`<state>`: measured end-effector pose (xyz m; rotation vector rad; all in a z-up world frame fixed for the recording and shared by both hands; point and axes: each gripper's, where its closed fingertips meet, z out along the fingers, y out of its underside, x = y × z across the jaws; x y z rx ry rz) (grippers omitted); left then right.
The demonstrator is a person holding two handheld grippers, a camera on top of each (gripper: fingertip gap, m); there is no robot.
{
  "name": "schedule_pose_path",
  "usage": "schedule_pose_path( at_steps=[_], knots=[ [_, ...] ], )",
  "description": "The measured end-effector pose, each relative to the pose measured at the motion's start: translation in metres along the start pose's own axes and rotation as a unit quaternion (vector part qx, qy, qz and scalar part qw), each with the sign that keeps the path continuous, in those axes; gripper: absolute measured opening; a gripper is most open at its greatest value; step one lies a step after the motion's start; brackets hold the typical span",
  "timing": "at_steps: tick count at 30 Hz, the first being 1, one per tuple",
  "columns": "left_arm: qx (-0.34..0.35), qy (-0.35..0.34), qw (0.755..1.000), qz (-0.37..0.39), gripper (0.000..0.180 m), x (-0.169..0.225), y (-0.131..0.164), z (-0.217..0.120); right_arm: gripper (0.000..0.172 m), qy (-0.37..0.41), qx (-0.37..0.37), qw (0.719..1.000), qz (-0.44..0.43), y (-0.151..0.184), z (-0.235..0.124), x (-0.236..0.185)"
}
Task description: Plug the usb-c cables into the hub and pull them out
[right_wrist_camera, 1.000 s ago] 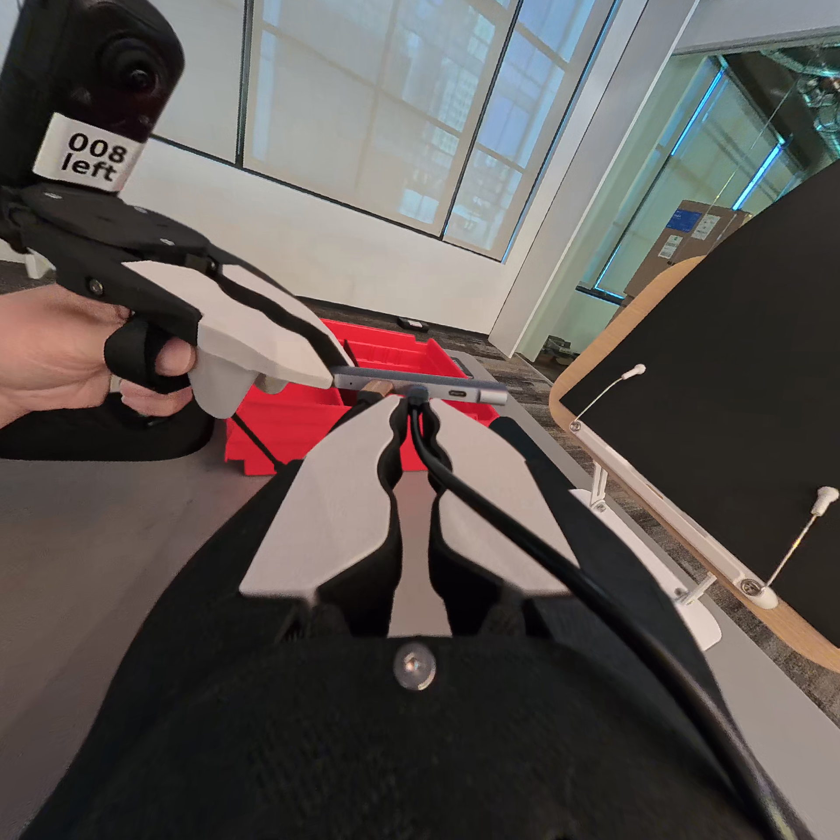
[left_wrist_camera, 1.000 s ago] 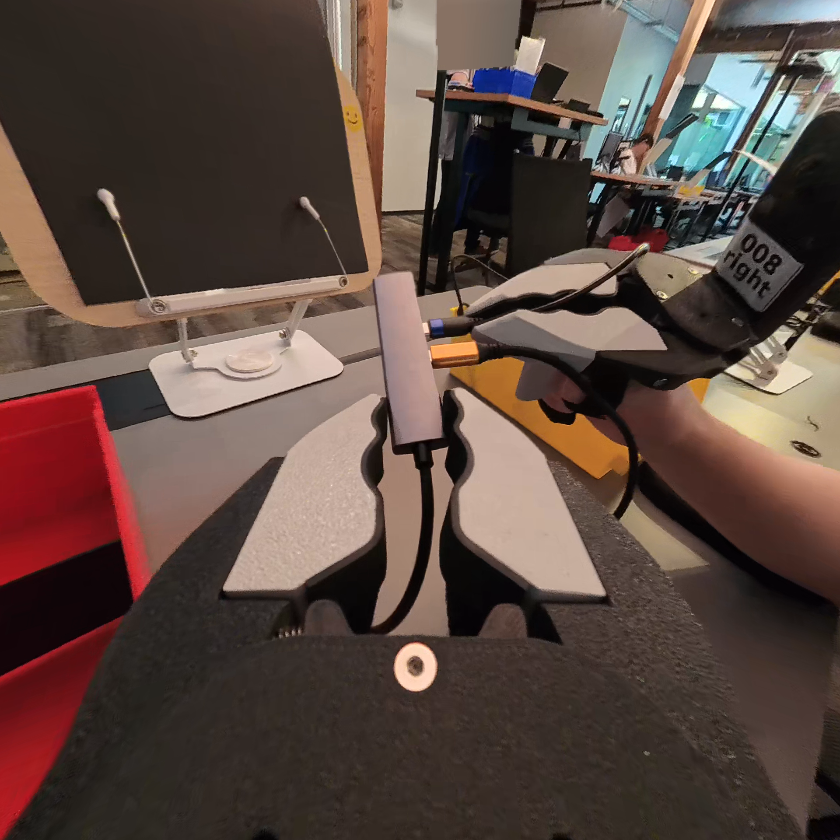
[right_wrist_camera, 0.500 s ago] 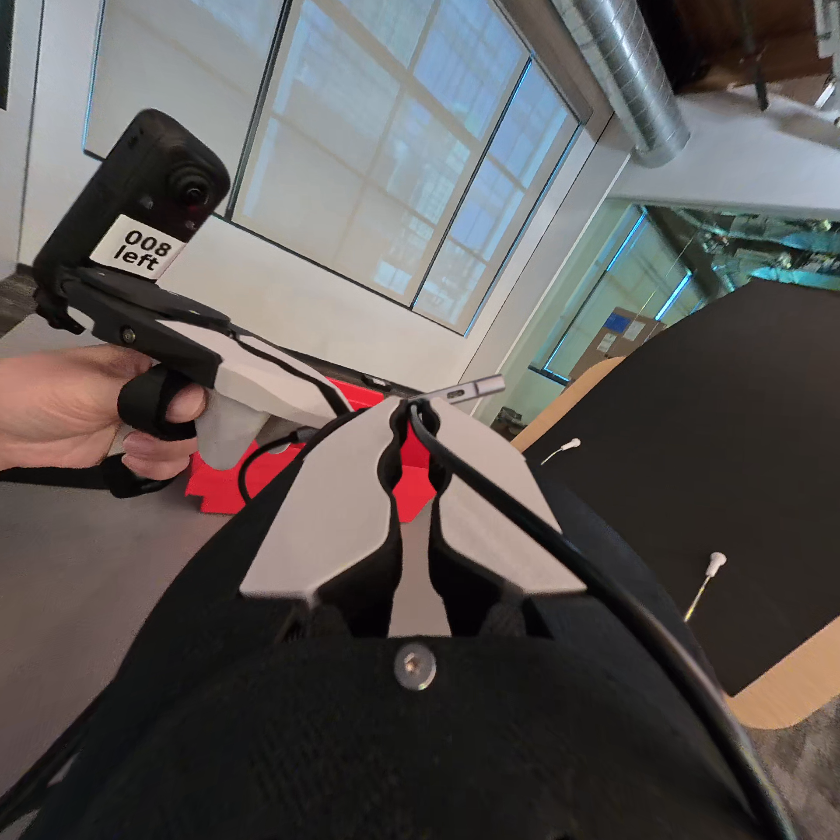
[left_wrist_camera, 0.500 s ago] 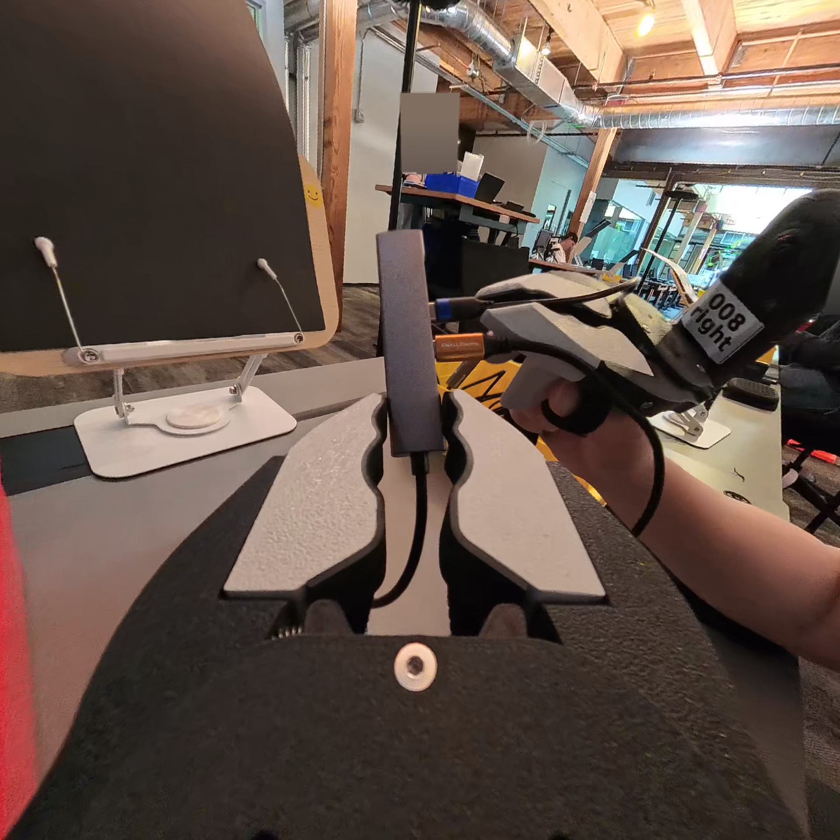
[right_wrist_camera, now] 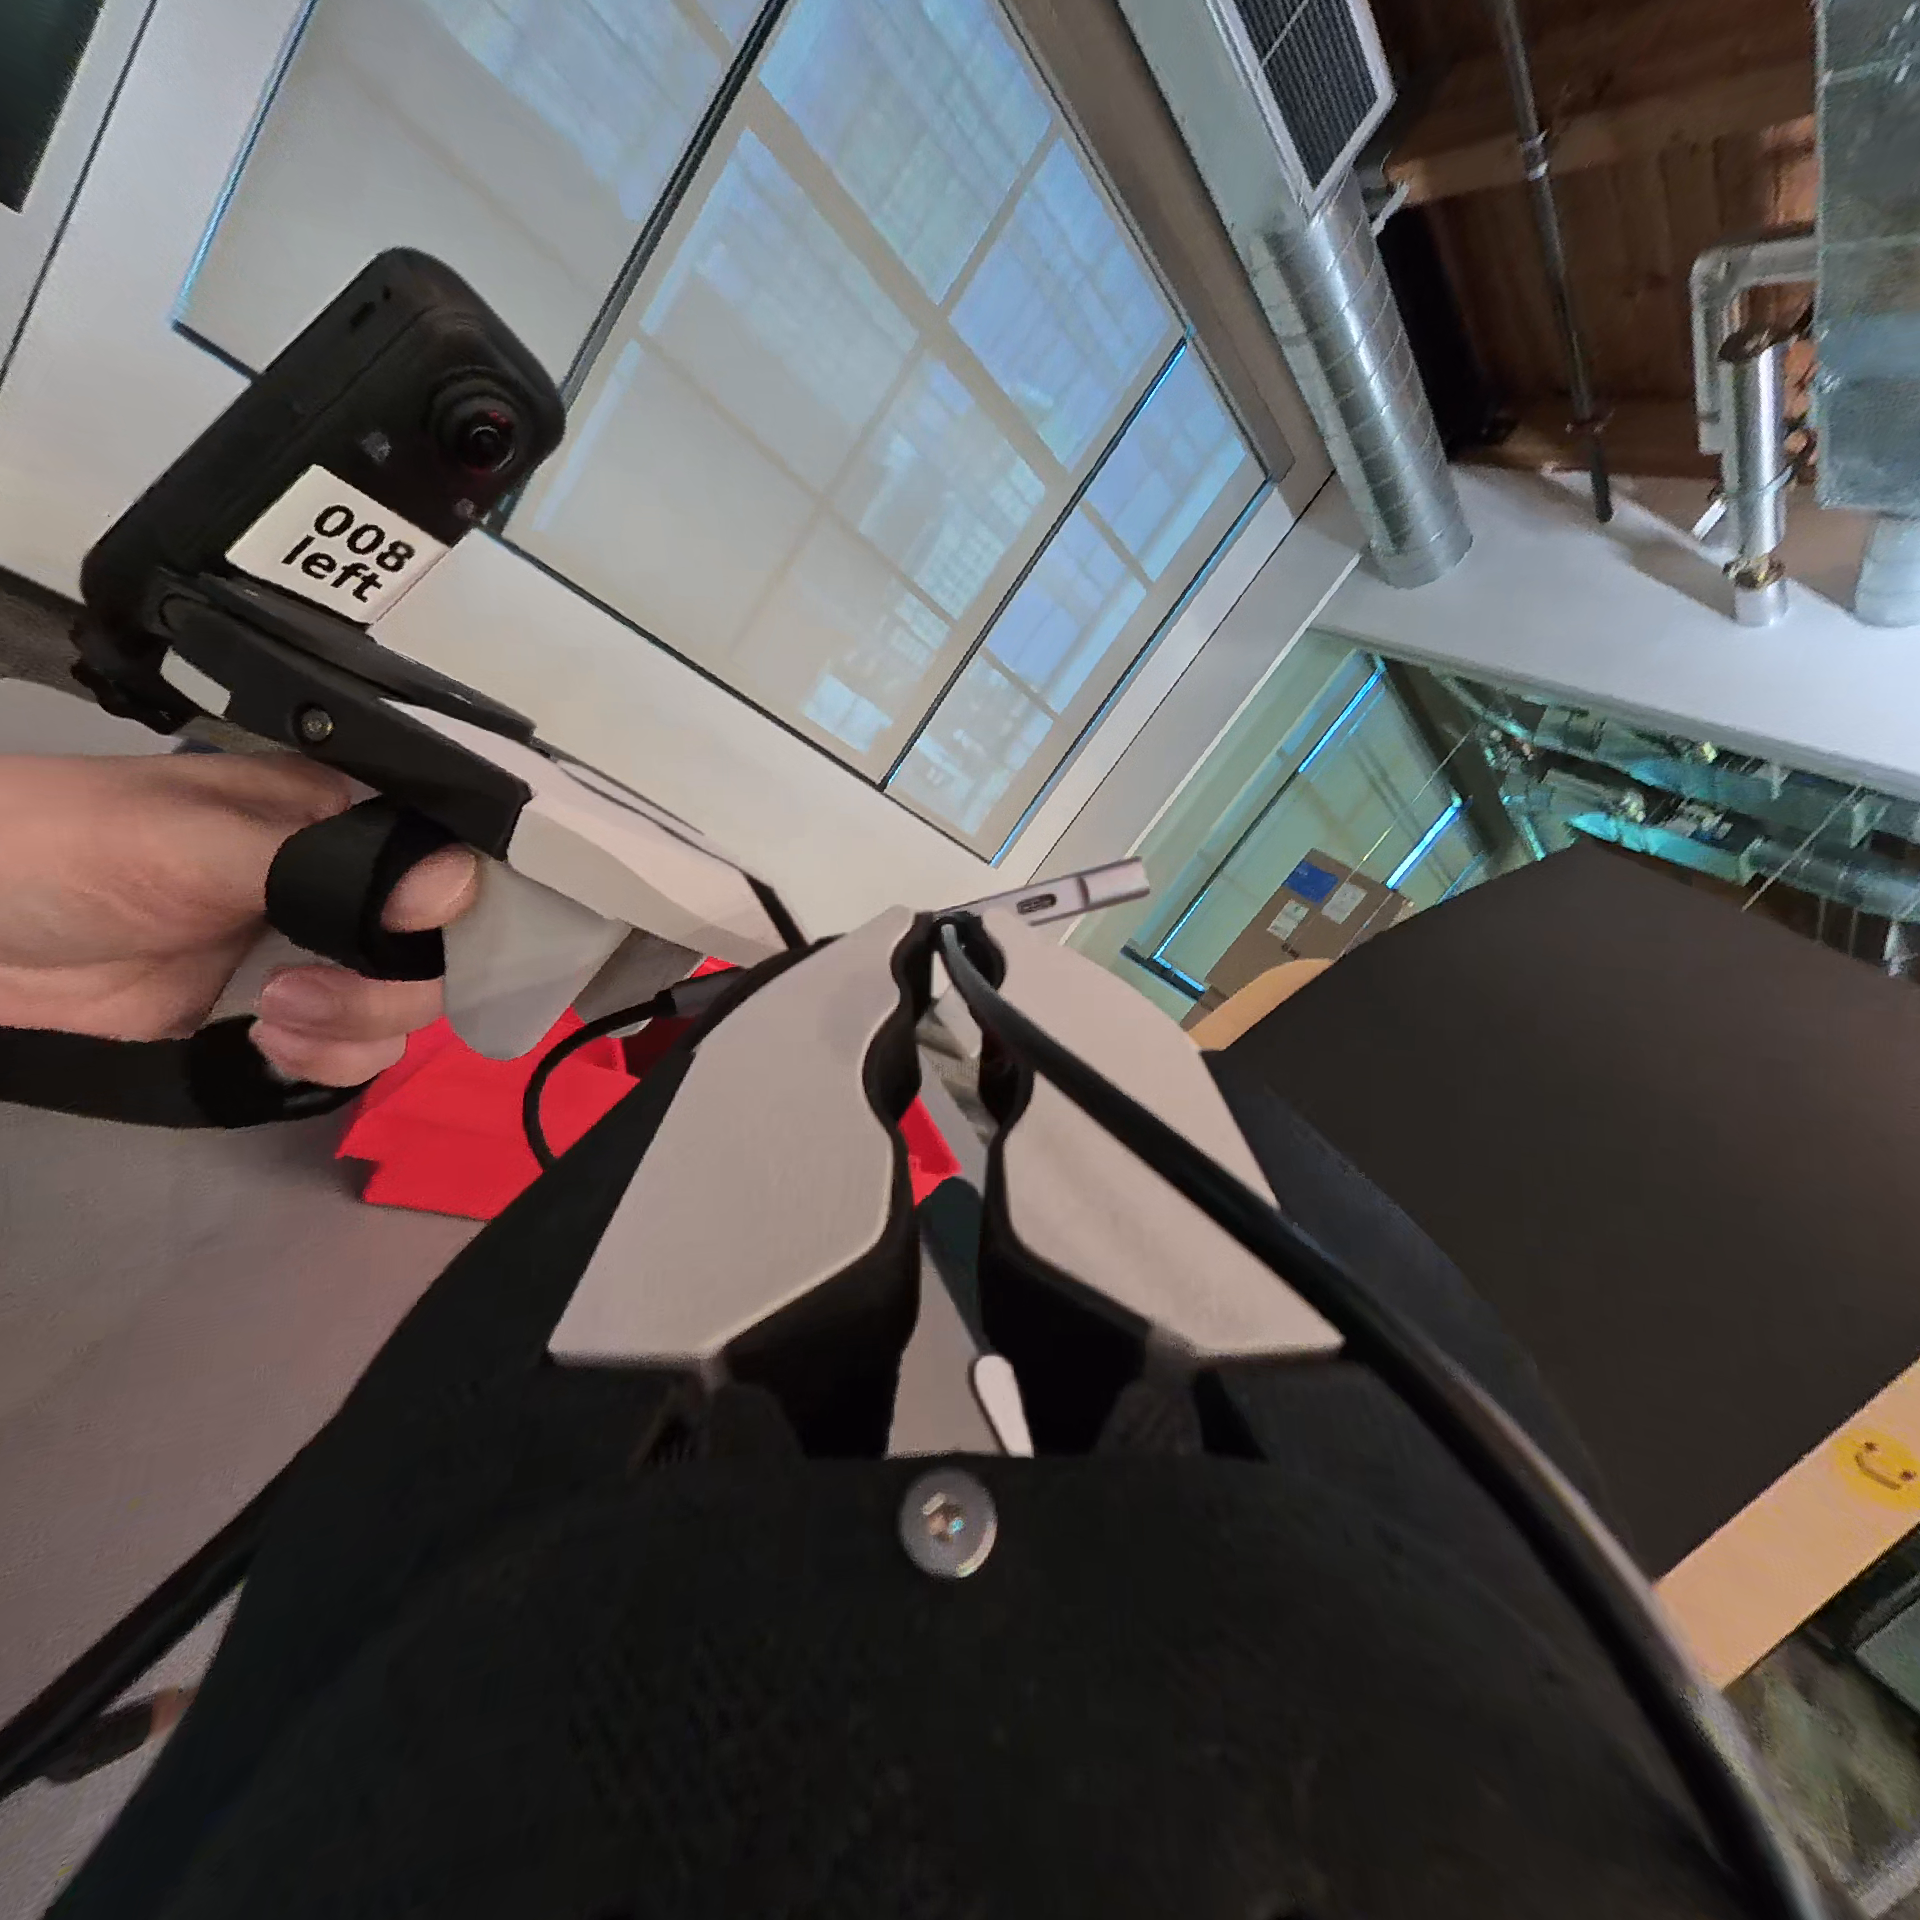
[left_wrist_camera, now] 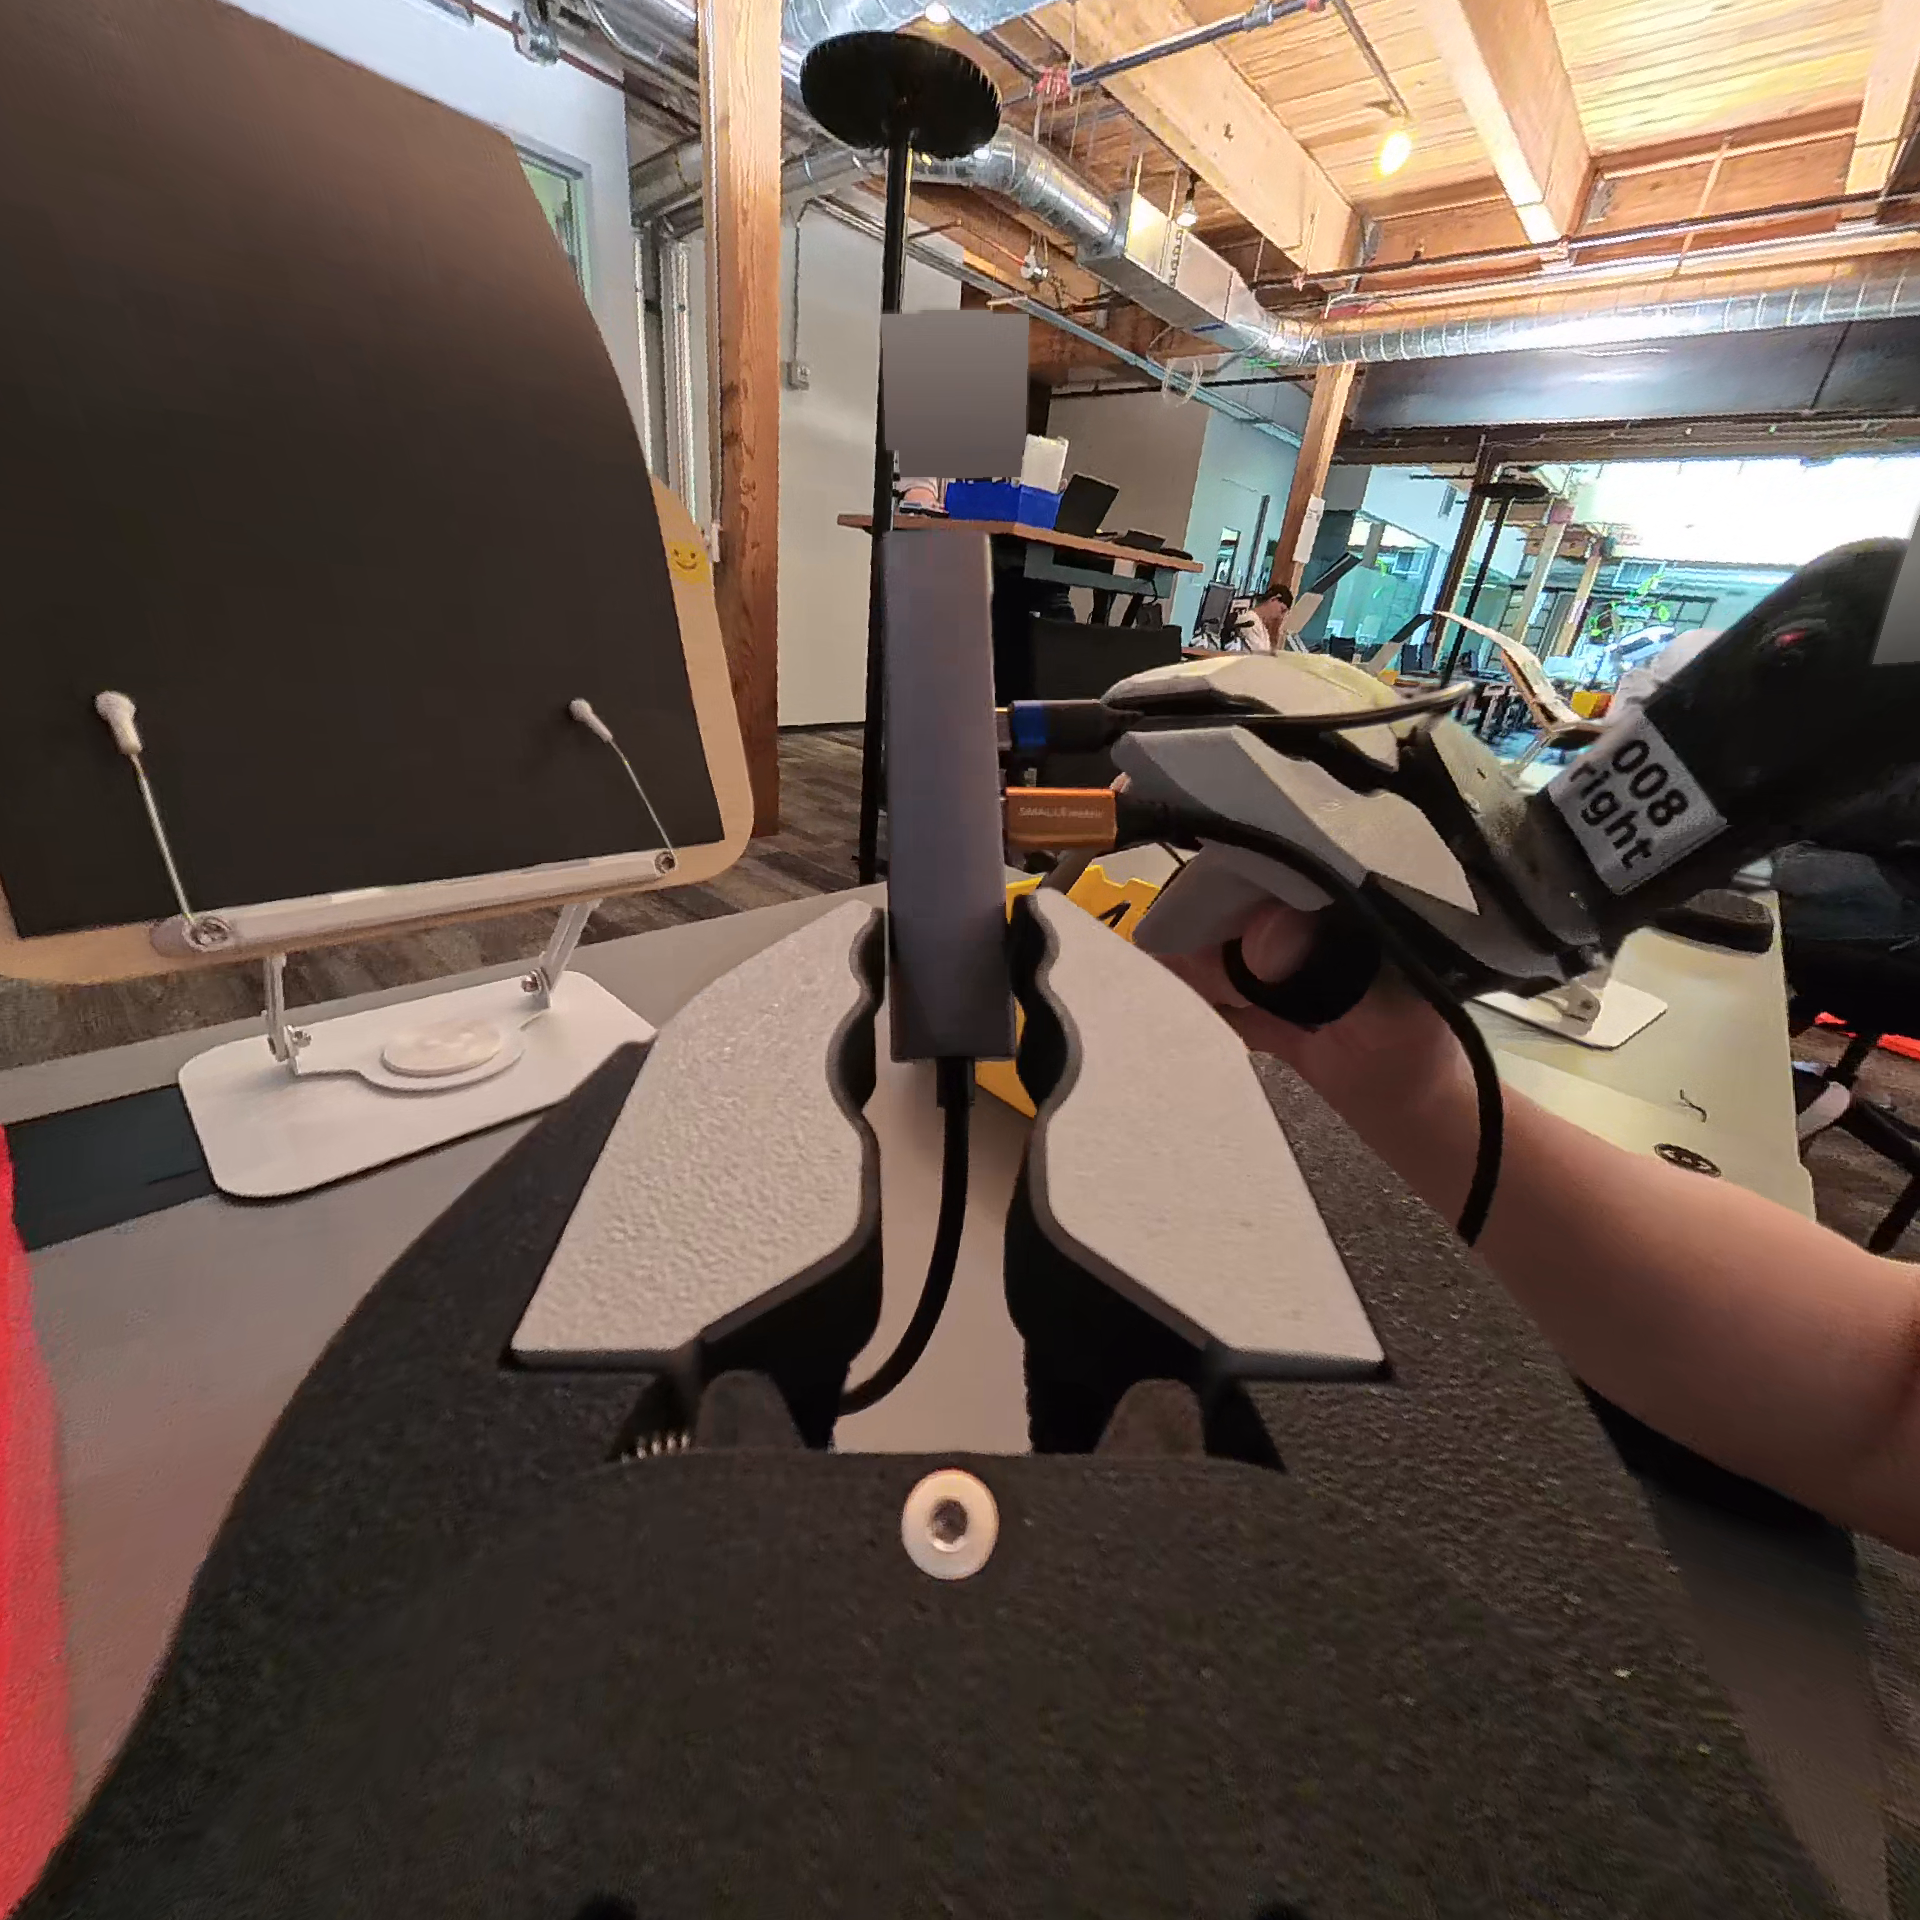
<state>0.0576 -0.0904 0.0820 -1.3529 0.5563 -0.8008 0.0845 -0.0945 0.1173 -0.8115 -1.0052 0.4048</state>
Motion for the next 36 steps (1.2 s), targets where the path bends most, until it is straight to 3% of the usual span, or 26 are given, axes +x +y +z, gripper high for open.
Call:
schedule_pose_path(
  at_steps=[5, 11, 19, 29, 36],
  knots=[
    [0.003, -0.005, 0.999, 0.054, 0.036, 0.004, 0.000, 0.005, 0.006, 0.003, 0.009, 0.999, -0.037, -0.007, 0.000, -0.006],
    [0.000, -0.018, 0.997, 0.072, 0.025, -0.001, 0.005, 0.011, 0.006, 0.001, 0.005, 0.999, -0.047, -0.003, 0.001, -0.009],
    [-0.099, -0.059, 0.983, 0.141, 0.025, -0.012, 0.009, 0.011, 0.006, -0.001, 0.014, 1.000, 0.006, 0.012, 0.002, -0.004],
    [-0.104, -0.067, 0.986, 0.115, 0.025, -0.015, 0.009, 0.009, 0.006, -0.008, 0.005, 0.998, 0.061, 0.022, 0.004, -0.004],
    [-0.123, -0.085, 0.975, 0.163, 0.025, -0.012, 0.006, 0.011, 0.006, -0.019, 0.009, 0.997, 0.075, 0.019, 0.002, -0.002]
  ],
)
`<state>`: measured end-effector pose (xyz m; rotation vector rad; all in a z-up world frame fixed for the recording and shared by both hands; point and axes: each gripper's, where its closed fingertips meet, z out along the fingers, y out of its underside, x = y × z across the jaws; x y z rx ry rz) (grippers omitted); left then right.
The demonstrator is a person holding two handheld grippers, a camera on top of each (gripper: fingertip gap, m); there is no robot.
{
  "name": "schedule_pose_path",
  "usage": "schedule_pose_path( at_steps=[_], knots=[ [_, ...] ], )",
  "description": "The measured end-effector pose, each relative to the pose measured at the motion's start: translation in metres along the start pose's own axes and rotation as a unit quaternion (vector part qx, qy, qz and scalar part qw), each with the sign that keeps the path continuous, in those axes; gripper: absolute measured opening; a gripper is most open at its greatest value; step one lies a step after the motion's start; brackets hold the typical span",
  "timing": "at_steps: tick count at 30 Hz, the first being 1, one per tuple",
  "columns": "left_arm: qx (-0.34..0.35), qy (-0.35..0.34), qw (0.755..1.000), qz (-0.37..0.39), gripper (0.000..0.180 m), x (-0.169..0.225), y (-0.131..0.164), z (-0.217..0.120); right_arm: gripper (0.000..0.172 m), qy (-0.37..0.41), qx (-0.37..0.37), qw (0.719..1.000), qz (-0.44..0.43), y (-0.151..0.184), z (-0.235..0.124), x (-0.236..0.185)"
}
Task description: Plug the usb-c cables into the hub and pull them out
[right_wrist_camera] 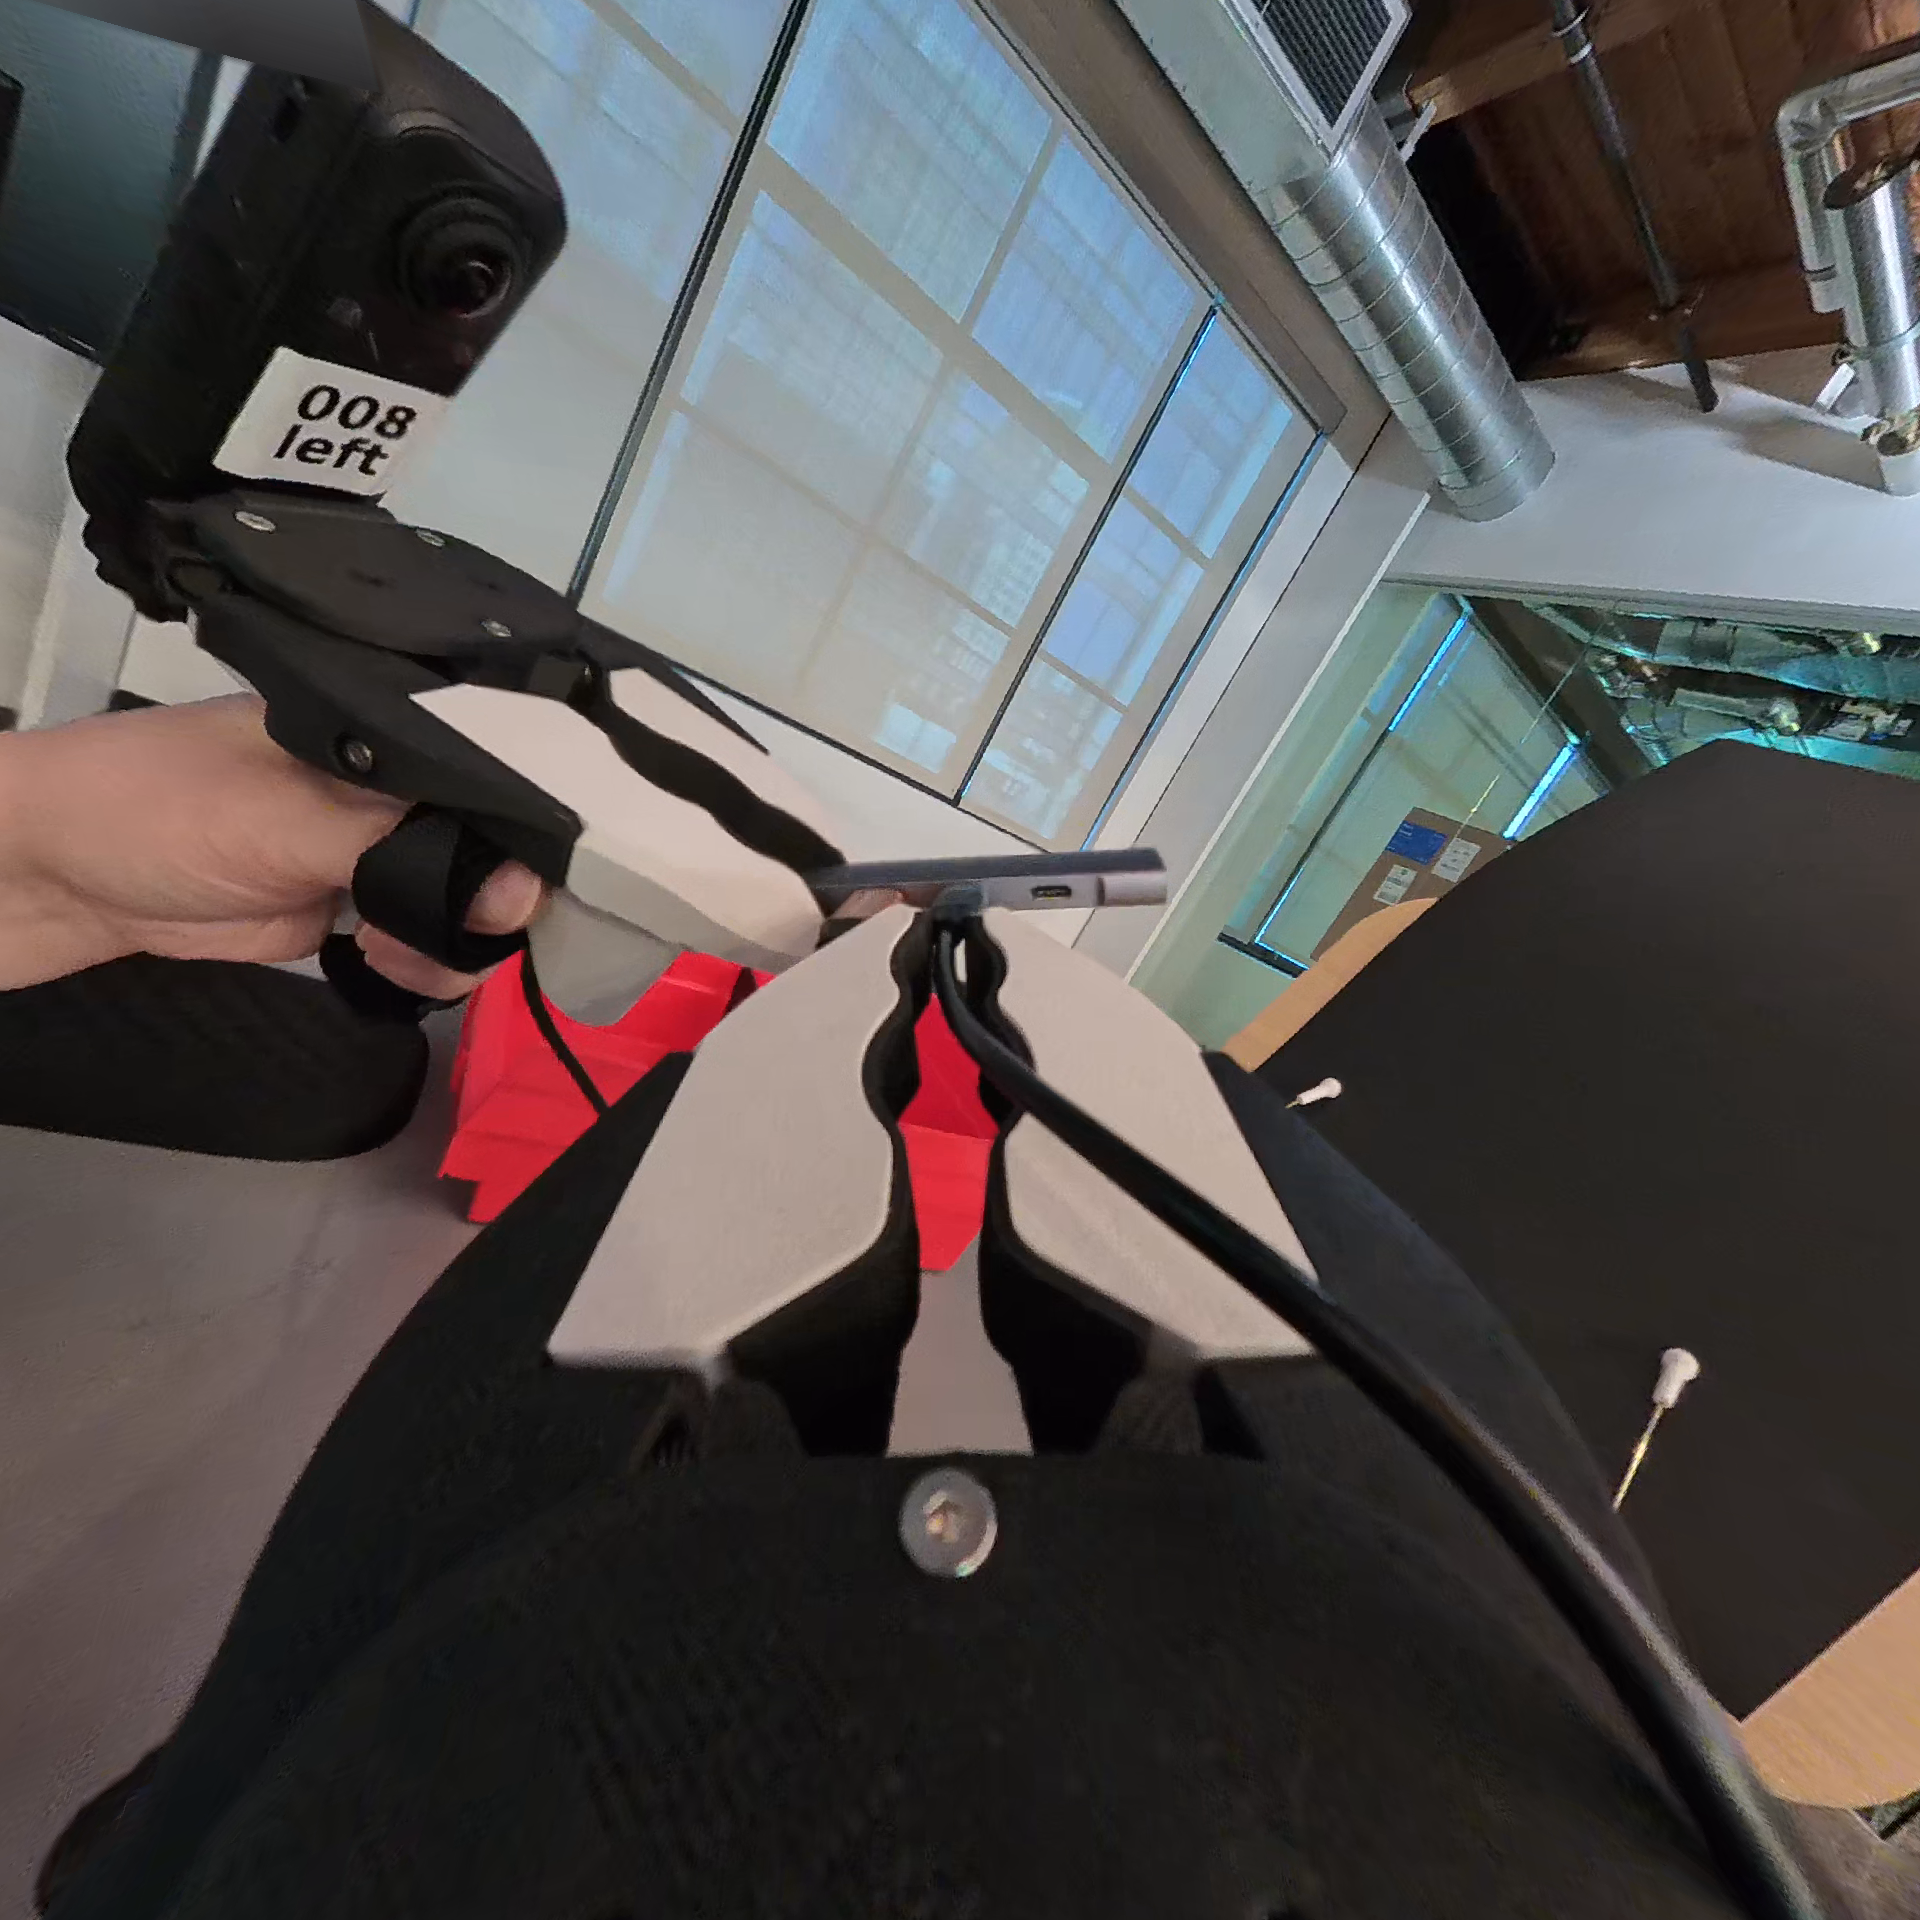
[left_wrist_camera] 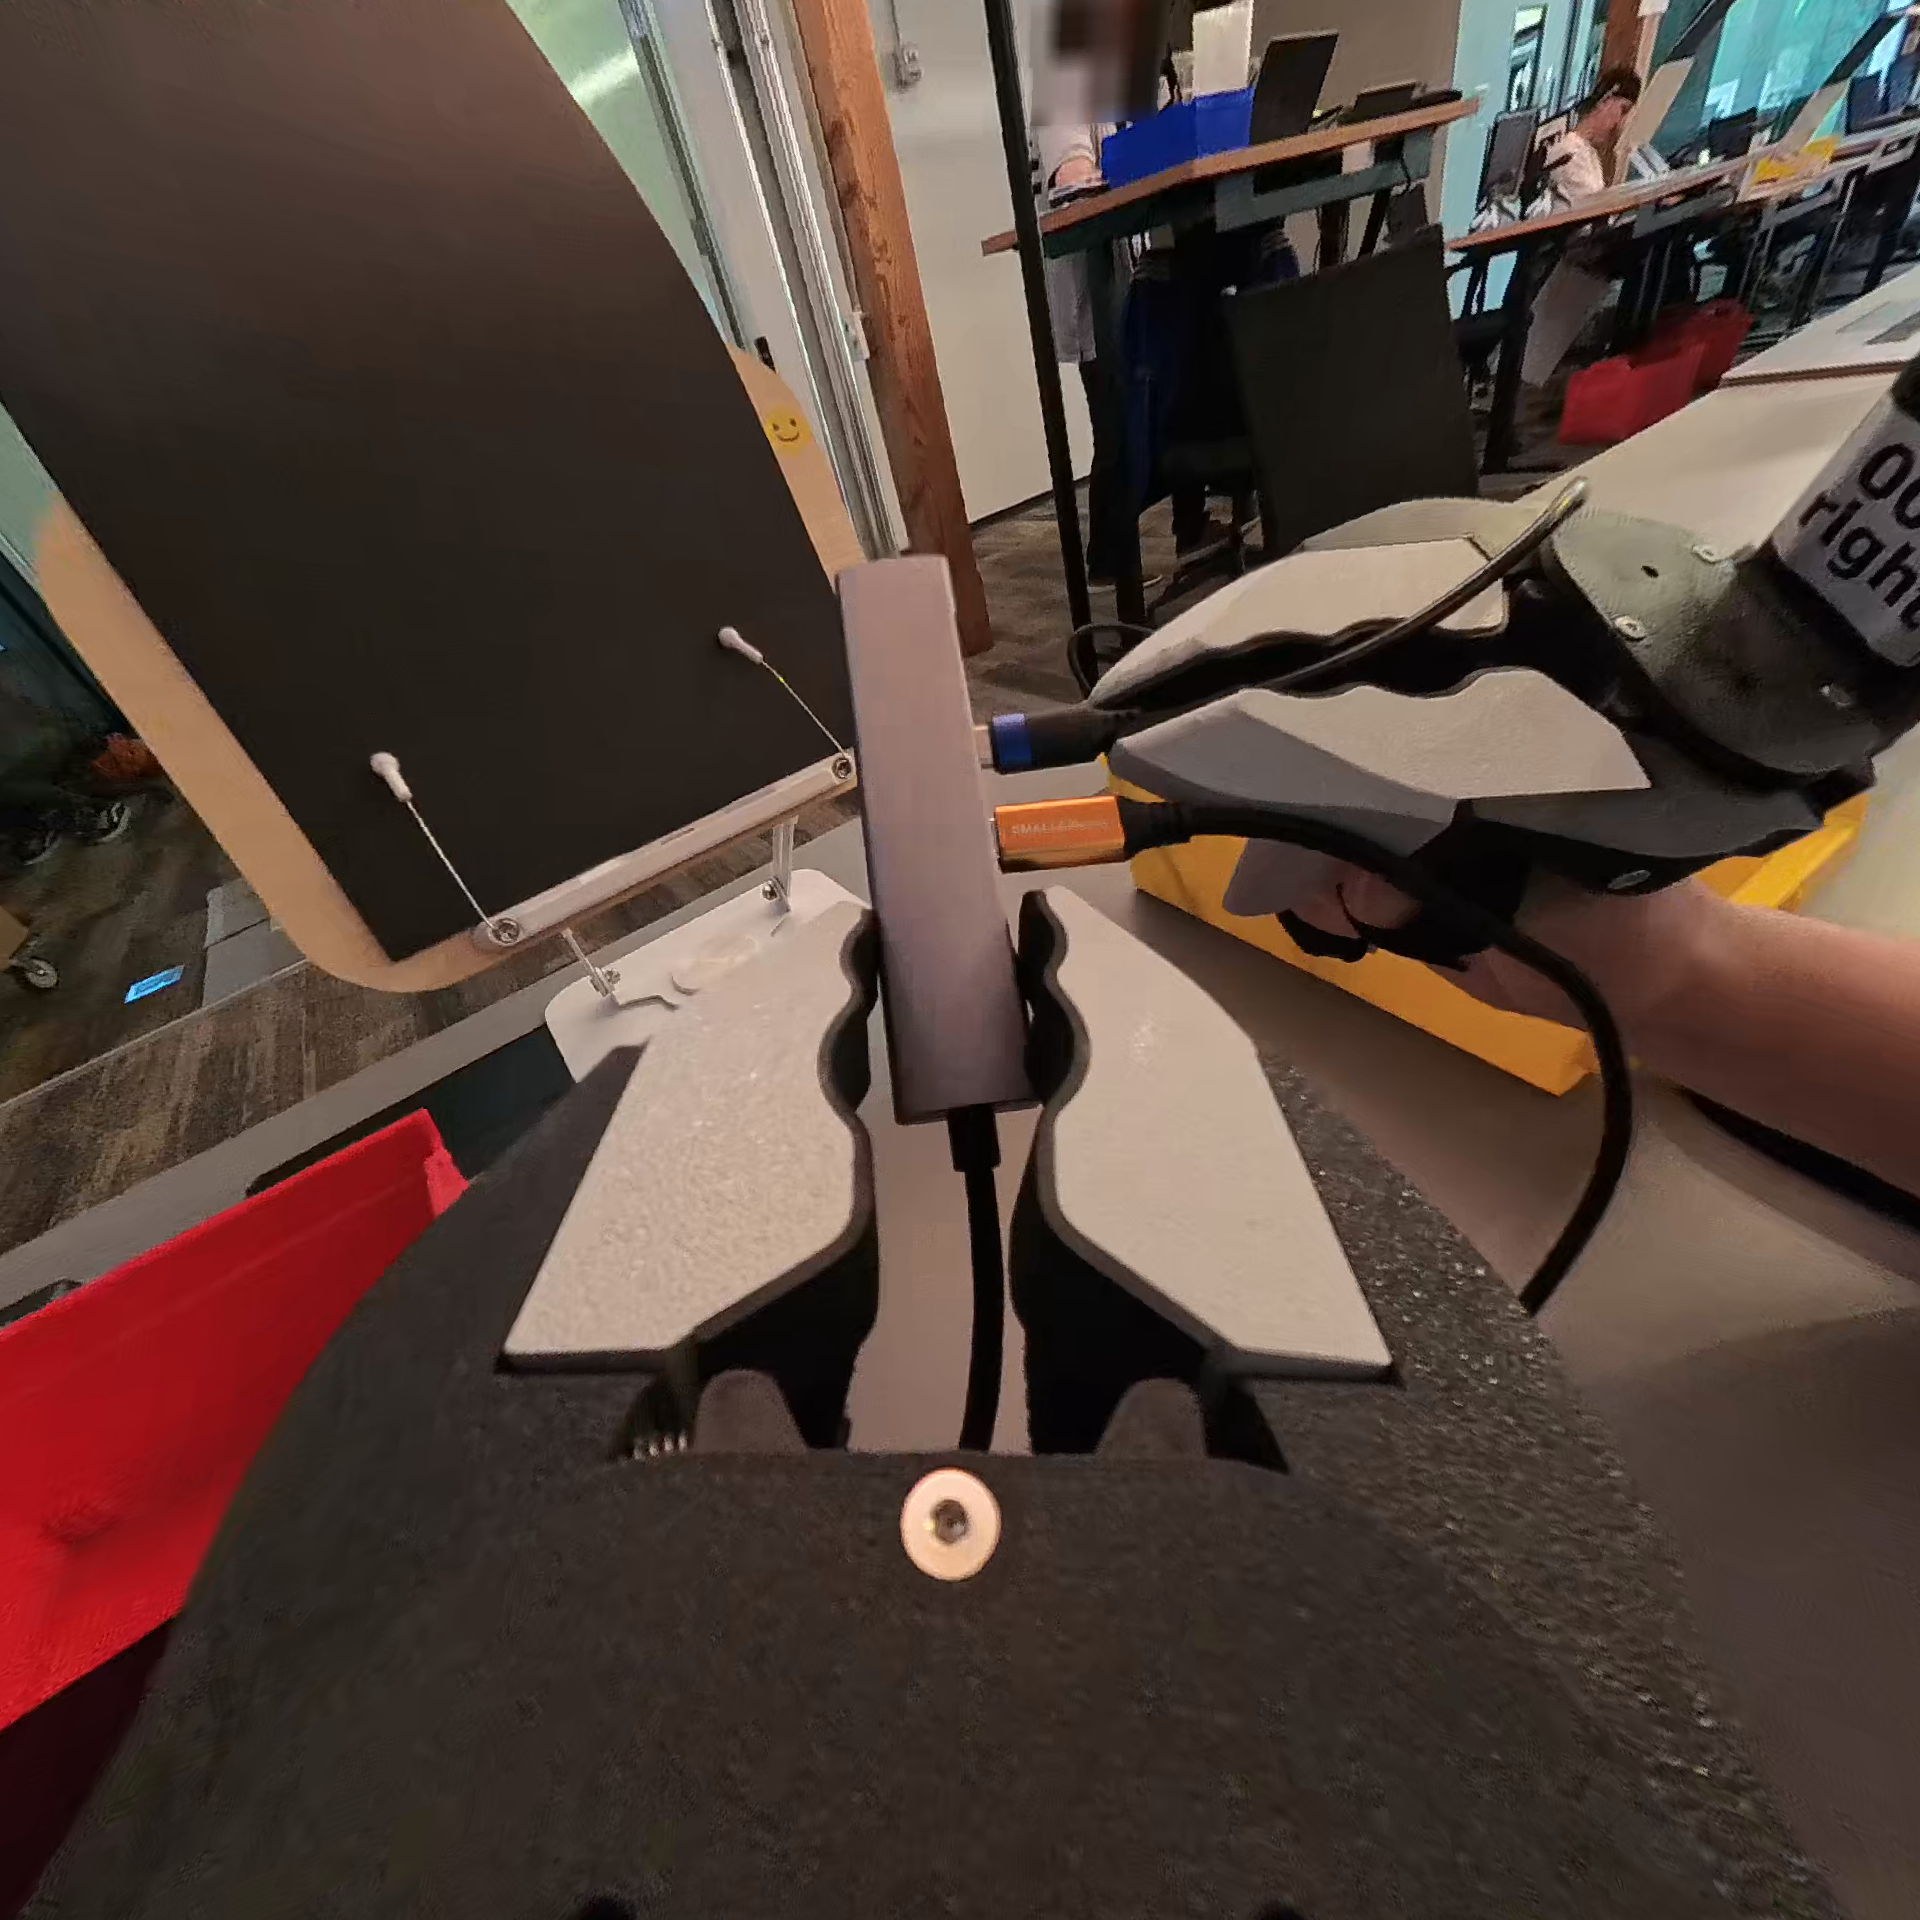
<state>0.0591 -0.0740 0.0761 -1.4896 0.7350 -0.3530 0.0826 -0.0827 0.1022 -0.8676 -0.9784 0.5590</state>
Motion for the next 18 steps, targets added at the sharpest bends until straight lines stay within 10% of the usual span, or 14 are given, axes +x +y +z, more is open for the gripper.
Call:
schedule_pose_path(
  at_steps=[18],
  knots=[
    [-0.015, -0.007, 0.998, 0.063, 0.027, 0.0023, -0.0011, -0.0046, 0.006, -0.020, 0.000, 1.000, -0.008, 0.0067, -0.0026, -0.0037]
  ],
)
